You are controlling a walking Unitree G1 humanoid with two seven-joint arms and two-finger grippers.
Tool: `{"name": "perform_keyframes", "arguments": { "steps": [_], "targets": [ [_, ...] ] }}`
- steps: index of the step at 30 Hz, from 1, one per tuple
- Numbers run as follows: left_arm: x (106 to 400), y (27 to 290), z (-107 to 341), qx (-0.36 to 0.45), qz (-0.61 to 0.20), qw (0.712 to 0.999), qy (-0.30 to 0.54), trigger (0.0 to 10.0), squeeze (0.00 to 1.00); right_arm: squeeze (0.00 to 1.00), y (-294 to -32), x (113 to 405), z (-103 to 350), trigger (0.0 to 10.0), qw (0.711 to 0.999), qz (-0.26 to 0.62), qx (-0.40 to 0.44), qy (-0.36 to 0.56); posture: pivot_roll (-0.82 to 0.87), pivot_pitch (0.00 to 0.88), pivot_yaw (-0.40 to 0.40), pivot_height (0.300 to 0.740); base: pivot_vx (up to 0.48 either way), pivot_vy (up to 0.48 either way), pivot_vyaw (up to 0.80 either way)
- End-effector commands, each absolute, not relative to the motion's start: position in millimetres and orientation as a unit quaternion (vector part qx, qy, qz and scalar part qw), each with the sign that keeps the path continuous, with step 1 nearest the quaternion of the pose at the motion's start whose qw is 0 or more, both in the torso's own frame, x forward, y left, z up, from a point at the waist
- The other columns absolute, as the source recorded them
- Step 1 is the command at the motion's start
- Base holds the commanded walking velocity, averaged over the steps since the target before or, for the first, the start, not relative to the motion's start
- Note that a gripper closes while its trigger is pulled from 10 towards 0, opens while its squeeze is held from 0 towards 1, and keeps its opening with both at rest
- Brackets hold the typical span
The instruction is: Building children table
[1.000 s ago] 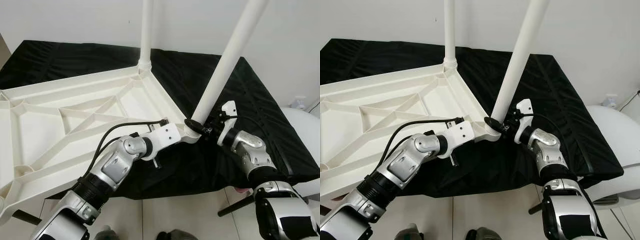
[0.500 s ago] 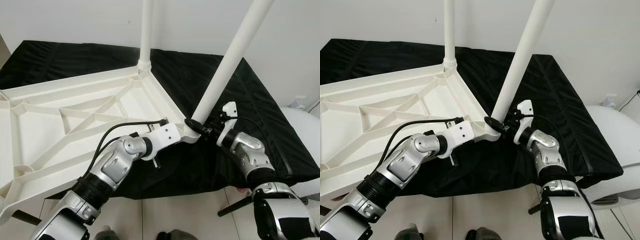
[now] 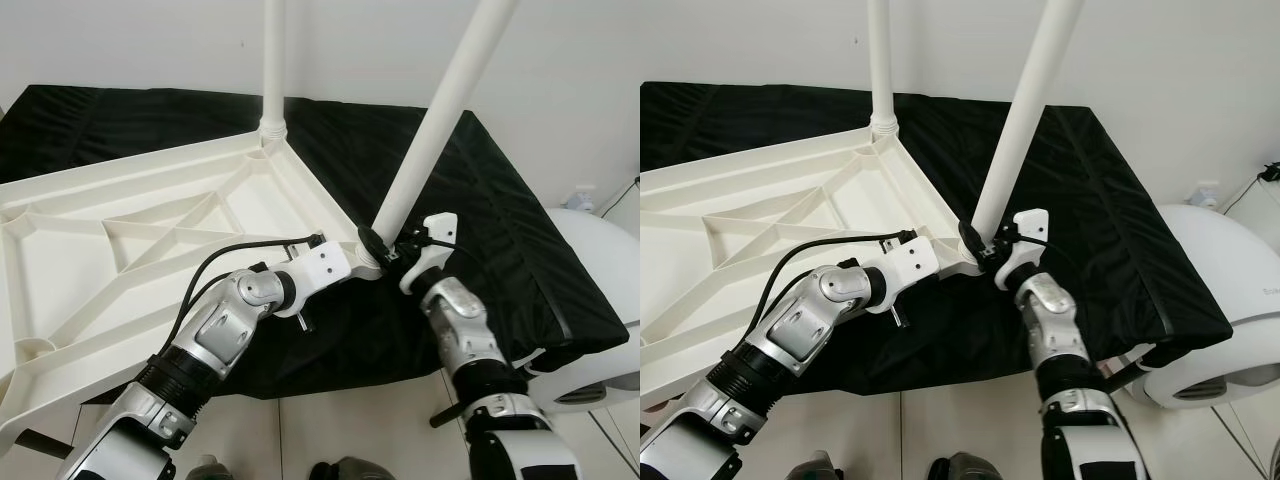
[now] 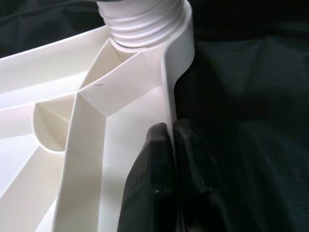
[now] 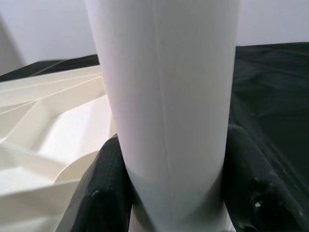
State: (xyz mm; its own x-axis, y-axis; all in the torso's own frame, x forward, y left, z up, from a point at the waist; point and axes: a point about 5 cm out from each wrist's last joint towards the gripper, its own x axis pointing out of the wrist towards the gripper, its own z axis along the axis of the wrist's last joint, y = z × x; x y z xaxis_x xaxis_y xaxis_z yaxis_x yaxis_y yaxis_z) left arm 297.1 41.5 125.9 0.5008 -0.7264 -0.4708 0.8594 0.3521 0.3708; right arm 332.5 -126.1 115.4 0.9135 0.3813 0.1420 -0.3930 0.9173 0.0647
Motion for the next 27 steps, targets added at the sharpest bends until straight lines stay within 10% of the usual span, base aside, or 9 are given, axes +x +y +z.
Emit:
{"name": "perform_keyframes", "arguments": {
  "steps": [1,24,25,27],
  "targets": [
    [275.4,13.0,124.3,0.283,-0.557,0.775,0.092,10.0,0.00,0.00,-112.8,335.5,120.6,10.0,0.980,0.179,0.057,-0.064,0.04,0.000,-0.098,0.740,0.000,0.000,0.00],
    [273.0,10.2,124.0,0.278,-0.559,0.776,0.091,10.0,0.00,0.00,-107.2,331.7,129.0,10.0,0.997,0.020,0.034,-0.073,0.05,0.000,-0.108,0.740,0.000,0.000,0.00],
    [273.6,10.7,124.5,0.278,-0.558,0.777,0.090,10.0,0.00,0.51,-108.6,331.3,128.7,10.0,0.997,0.018,0.034,-0.072,0.04,0.000,-0.106,0.740,0.000,0.000,0.00],
    [273.8,11.0,124.8,0.278,-0.558,0.777,0.090,10.0,0.00,0.51,-109.3,331.0,128.5,10.0,0.997,0.016,0.033,-0.072,0.04,0.000,-0.105,0.740,0.000,0.000,0.00]
  ]
}}
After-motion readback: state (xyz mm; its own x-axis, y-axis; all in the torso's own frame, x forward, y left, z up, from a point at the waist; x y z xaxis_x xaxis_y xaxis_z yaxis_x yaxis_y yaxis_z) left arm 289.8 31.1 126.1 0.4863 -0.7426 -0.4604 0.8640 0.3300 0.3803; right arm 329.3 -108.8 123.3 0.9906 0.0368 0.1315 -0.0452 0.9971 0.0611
